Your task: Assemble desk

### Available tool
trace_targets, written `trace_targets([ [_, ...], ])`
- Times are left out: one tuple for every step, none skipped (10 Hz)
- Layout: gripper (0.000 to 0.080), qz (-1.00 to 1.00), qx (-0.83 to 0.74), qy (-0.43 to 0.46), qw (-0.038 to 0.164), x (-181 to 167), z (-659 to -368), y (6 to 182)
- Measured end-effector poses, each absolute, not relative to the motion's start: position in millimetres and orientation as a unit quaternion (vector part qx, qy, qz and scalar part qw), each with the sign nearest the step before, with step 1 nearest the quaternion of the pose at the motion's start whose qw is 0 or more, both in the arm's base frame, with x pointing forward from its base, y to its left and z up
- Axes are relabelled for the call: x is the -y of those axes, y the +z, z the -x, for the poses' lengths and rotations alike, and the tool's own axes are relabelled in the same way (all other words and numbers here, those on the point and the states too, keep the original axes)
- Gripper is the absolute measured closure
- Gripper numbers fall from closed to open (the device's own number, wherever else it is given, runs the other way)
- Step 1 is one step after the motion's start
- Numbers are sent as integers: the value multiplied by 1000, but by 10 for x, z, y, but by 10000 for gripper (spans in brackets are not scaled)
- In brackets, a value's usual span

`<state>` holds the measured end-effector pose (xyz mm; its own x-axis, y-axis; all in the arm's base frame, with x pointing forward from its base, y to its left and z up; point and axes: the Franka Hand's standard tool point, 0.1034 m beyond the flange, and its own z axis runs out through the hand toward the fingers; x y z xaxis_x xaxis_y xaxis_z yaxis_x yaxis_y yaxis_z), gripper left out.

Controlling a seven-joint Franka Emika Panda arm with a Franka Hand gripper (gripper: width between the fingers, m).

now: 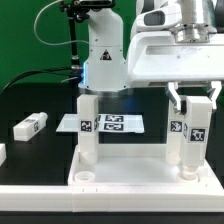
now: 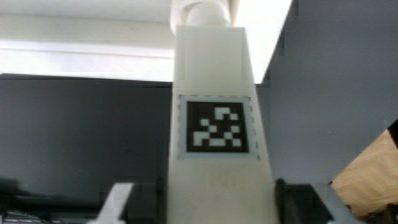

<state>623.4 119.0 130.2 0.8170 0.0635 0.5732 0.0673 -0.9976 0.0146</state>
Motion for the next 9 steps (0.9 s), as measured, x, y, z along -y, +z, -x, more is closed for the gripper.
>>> trace_targets([
  [511,953,35,-300,2,-1175,-6234,1291],
  [511,954,35,-298,0,-1157,-6230,1268],
  [511,954,36,-297,0,-1156,-6222,1243],
  [511,955,36,-295,-1,-1153,-6213,1215],
  [511,955,36,-295,-1,-1152,-6212,1206],
  [511,954,37,-297,-2,-1154,-6211,1189],
  [511,952,38,-303,-2,-1169,-6217,1175],
  [511,950,37,-311,-2,-1169,-6227,1173],
  [510,949,36,-312,-2,-1166,-6229,1174],
])
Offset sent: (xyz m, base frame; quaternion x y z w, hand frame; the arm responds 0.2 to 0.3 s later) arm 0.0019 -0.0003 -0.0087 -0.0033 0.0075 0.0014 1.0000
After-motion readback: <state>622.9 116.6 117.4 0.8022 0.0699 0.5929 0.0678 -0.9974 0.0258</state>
